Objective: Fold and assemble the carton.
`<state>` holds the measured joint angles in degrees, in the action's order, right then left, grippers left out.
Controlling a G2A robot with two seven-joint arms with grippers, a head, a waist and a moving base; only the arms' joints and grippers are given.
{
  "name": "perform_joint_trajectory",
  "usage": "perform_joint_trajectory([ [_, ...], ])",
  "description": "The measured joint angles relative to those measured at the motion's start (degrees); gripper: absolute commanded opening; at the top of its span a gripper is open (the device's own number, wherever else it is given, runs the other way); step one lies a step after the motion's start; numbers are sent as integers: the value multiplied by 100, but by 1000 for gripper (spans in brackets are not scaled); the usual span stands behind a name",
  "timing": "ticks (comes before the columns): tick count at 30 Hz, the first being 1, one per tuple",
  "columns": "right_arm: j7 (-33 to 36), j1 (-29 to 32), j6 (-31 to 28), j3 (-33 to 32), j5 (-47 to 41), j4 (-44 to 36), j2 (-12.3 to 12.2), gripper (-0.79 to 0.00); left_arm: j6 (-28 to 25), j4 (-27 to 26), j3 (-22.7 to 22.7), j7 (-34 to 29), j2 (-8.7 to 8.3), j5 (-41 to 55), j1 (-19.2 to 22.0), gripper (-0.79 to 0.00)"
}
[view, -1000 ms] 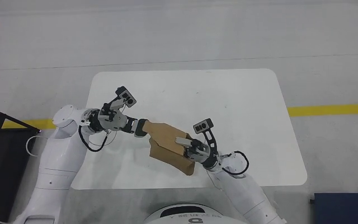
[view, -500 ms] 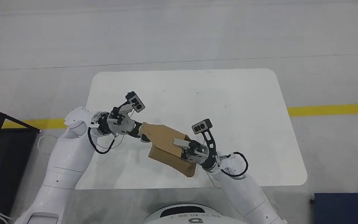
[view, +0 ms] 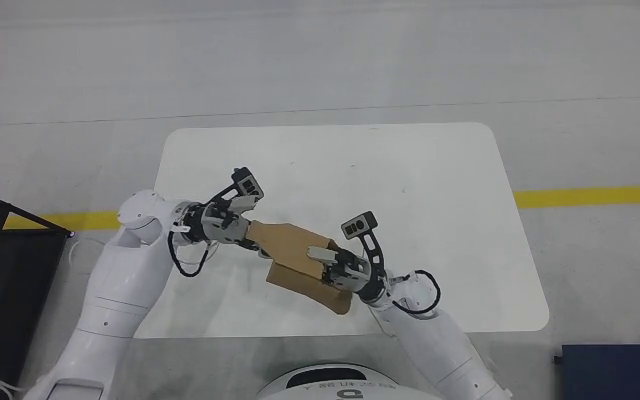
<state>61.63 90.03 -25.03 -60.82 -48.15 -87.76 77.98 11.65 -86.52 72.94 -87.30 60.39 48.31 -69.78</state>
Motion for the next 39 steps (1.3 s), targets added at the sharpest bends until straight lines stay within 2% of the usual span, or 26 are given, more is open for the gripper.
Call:
perform_joint_trajectory([
  [6,38,-21,-24,-21,-36,15,-19,-785,-51,-84,31,-45,-52,-341,41,-539],
  [10,30,-25,-43,-41,-51,5,-31,-785,-30,-115,45,-34,-76,-423,67,-576],
  [13,26,-23,-49,-73,-84,-5,-43,-785,-74,-139,33,-11,-94,-568,98,-563],
  [17,16,-7,-64,-124,-144,-28,-59,-785,-260,-207,19,-7,-132,-948,108,-486],
  [23,46,26,-96,-169,-244,-68,-78,-785,-373,-215,160,101,-198,-1239,42,-413],
  [24,49,27,-98,-170,-252,-68,-81,-785,-401,-213,216,112,-213,-1258,31,-369],
  [26,48,22,-102,-172,-262,-64,-84,-785,-484,-236,292,89,-237,-1308,7,-228],
  [27,46,17,-104,-170,-268,-60,-85,-785,-534,-254,333,52,-252,-1330,-18,-126],
  [31,34,-17,-82,-142,-284,-48,-86,-785,-620,-295,378,2,-295,-1521,-91,-31],
  [39,80,-118,-41,-75,-470,-27,-75,-785,-721,-313,208,93,-324,-1816,-78,0],
])
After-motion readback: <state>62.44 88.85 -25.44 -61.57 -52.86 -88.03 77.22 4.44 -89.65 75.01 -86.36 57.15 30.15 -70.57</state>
